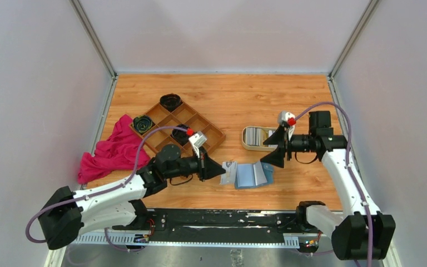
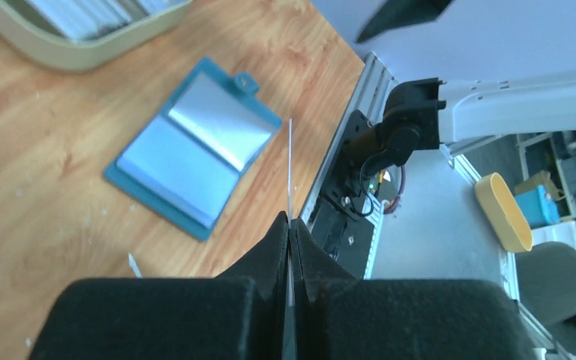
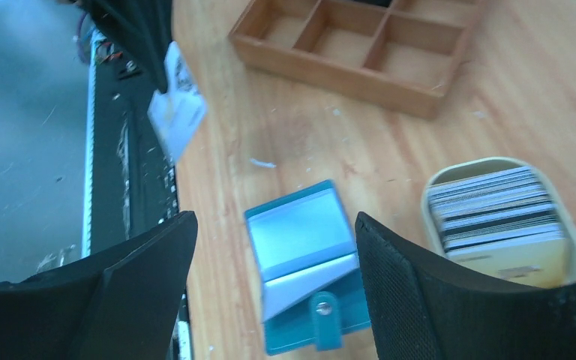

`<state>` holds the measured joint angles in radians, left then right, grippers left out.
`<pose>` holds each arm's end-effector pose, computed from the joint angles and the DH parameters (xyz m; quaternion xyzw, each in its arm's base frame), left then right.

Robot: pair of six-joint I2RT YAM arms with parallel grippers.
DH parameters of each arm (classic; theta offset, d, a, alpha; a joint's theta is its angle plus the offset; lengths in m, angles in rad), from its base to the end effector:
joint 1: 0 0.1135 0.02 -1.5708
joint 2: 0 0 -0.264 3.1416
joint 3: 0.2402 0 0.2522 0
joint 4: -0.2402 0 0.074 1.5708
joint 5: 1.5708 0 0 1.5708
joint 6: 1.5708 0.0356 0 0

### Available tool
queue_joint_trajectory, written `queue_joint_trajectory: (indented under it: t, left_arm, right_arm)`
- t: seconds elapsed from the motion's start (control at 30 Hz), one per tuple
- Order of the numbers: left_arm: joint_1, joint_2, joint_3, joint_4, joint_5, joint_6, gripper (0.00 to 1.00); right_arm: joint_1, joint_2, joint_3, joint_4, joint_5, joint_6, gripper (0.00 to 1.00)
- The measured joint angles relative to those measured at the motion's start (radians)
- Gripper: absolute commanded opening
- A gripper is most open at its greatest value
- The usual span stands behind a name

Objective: Put the credit cards into the card holder
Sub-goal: Insert the credit card into the card holder.

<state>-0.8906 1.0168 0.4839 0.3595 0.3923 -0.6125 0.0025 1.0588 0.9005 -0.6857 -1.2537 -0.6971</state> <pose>0.1327 -0.1857 0.2468 0.2282 0.7264 -0.5398 0.3591 0.1985 0.0343 0.3007 -0.4553 0.6397 0.4176 0.4573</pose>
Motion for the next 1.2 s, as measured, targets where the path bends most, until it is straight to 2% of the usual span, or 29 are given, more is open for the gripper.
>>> queue_joint_trajectory:
  t: [0.2, 0.37, 0.53, 0.7, 0.8, 0.93, 1.03, 1.2]
  left_arm:
    - [-0.027, -0.120, -0.232, 0.174, -0.091, -0.108, 0.00]
    - [-0.033, -0.082, -0.306, 0.330, -0.135, -0.177, 0.00]
    - [-0.043, 0.093, -0.317, 0.562, -0.143, -0.235, 0.00]
    - [-0.050, 0.353, -0.305, 0.819, -0.138, -0.303, 0.00]
    - [-0.056, 0.480, -0.273, 0.919, -0.137, -0.344, 0.00]
    - [-0.056, 0.592, -0.237, 0.995, -0.142, -0.400, 0.00]
    - [-0.058, 0.624, -0.229, 1.008, -0.154, -0.437, 0.00]
    - [-0.062, 0.676, -0.214, 1.008, -0.167, -0.483, 0.00]
  right_arm:
    - [0.051, -0.097, -0.131, -0.040, 0.016, -0.074, 0.83]
    - [0.073, -0.070, -0.164, -0.025, 0.020, -0.062, 0.83]
    - [0.118, 0.010, -0.167, 0.036, 0.013, 0.018, 0.81]
    - [0.129, 0.077, -0.167, 0.078, 0.006, 0.091, 0.78]
    - [0.133, 0.092, -0.168, 0.098, 0.041, 0.119, 0.74]
    - [0.134, 0.109, -0.164, 0.085, 0.138, 0.108, 0.68]
    - [0.135, 0.113, -0.155, 0.048, 0.195, 0.048, 0.58]
    - [0.163, 0.131, -0.148, -0.005, 0.278, -0.033, 0.48]
